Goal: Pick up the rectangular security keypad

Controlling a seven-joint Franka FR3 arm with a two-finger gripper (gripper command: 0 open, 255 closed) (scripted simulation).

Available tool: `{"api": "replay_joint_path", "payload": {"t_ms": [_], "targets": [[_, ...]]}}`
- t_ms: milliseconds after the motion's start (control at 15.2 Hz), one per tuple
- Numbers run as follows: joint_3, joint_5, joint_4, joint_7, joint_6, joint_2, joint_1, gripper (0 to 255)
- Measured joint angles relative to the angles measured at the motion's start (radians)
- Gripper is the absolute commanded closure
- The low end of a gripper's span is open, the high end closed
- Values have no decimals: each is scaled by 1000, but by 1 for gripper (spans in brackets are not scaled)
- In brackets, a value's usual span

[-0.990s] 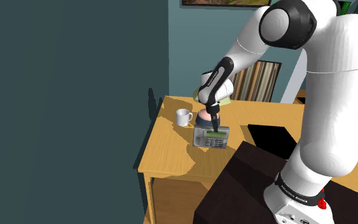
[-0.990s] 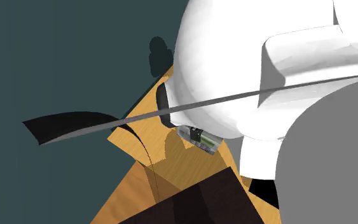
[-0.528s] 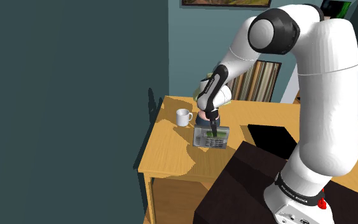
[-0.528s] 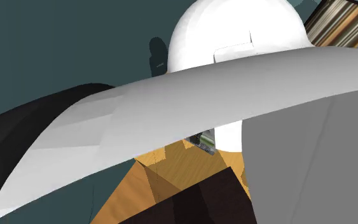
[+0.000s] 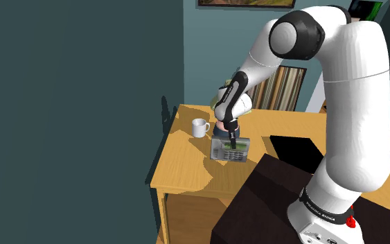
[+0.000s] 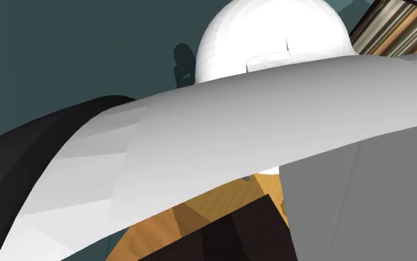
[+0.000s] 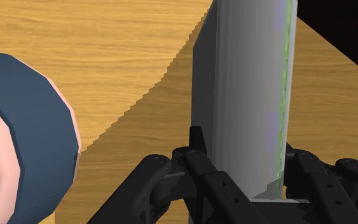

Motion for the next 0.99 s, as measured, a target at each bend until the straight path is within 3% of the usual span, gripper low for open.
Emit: {"api": "replay_joint_path", "payload": {"t_ms": [330, 990], "targets": [[-3, -5, -5, 2, -11, -16, 4, 255], [-29, -42, -17, 14, -126, -145, 25, 255]]}}
